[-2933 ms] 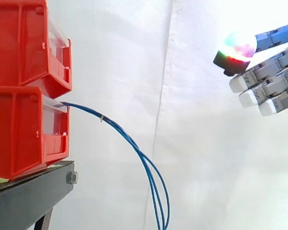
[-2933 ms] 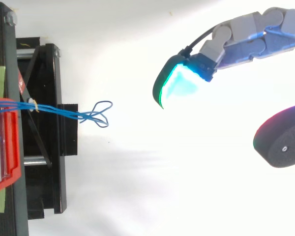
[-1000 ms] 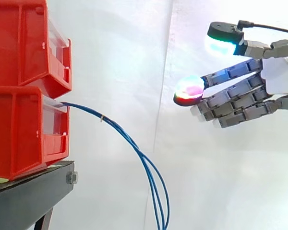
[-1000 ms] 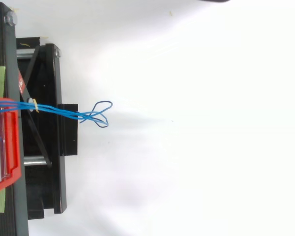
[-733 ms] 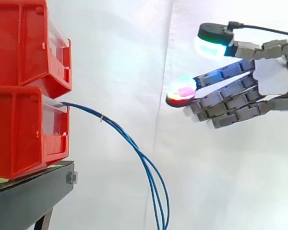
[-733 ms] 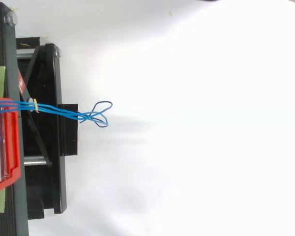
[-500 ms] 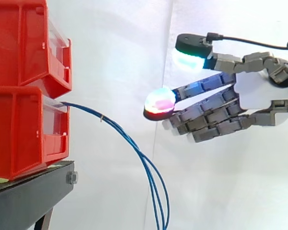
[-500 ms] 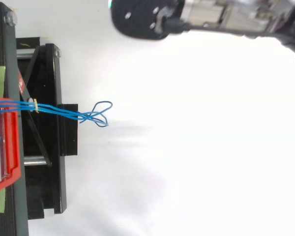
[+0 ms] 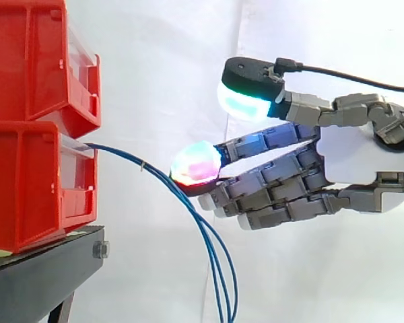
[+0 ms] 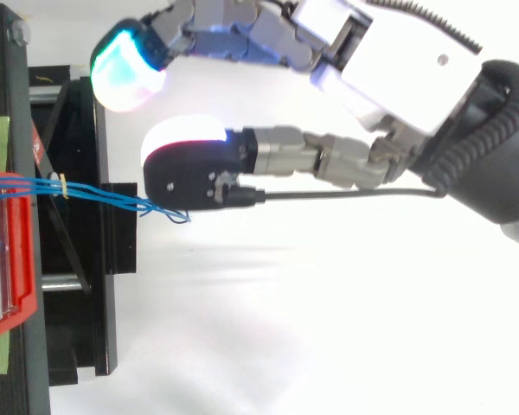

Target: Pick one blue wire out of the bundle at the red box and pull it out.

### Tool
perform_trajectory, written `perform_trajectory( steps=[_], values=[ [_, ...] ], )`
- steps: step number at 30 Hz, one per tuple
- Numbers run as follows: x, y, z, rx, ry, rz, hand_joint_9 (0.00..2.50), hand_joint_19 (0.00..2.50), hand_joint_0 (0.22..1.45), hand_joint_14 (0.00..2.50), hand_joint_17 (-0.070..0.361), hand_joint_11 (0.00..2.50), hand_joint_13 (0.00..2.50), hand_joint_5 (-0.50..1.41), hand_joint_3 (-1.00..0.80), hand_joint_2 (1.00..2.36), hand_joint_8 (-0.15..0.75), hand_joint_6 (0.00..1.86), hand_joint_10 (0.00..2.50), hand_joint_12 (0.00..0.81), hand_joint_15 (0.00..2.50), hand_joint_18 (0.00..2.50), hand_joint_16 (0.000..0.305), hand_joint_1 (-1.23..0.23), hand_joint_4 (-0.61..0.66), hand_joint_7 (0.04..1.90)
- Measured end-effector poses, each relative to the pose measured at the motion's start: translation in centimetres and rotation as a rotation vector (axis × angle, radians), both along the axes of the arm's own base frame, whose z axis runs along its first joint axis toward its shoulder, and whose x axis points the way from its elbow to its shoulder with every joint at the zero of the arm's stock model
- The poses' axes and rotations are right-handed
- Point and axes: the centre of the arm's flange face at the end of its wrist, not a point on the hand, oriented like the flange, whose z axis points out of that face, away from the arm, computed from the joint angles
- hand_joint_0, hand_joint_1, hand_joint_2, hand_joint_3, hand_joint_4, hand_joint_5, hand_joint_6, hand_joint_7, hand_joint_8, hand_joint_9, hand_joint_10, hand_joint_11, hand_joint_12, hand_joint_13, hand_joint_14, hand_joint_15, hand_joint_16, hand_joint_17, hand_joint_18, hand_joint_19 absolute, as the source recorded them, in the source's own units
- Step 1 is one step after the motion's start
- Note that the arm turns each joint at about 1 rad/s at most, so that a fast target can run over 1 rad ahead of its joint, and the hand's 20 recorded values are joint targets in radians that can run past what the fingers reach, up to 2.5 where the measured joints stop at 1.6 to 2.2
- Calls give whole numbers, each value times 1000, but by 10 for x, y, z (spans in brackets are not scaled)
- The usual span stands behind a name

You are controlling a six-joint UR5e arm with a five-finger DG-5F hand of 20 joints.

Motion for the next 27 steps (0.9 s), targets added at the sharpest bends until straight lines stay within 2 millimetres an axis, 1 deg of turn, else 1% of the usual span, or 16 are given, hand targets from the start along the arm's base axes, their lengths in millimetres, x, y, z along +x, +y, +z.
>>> perform_trajectory(
  steps=[6, 13, 16, 17, 25, 27],
  values=[
    [-1, 16, -4, -20, 25, -11, 525, 133, 544, 3, 125, 117, 201, -160, -500, 1000, 330, 502, 2, 384, 109, 0, 56, -533, 415, 773],
    [3, 24, -17, -17, 21, -5, 534, 140, 547, 3, 124, 121, 213, -159, -500, 1000, 331, 502, 2, 385, 111, 0, 55, -534, 417, 768],
    [5, 27, -21, -9, 10, -3, 536, 140, 546, 2, 124, 121, 216, -159, -500, 1000, 331, 502, 2, 385, 109, 0, 55, -534, 418, 771],
    [5, 27, -22, -5, 8, -2, 563, 104, 547, 1, 126, 103, 247, -155, -500, 1000, 336, 502, 1, 390, 93, 21, 56, -555, 421, 761],
    [7, 30, -24, 1, -6, 1, 571, 117, 550, 2, 126, 104, 263, -155, -500, 1000, 336, 502, 1, 388, 96, 48, 56, -554, 423, 761],
    [9, 31, -28, -1, -8, 2, 571, 123, 551, 3, 125, 103, 272, -154, -500, 1000, 336, 502, 1, 389, 98, 67, 56, -552, 424, 760]
  ],
)
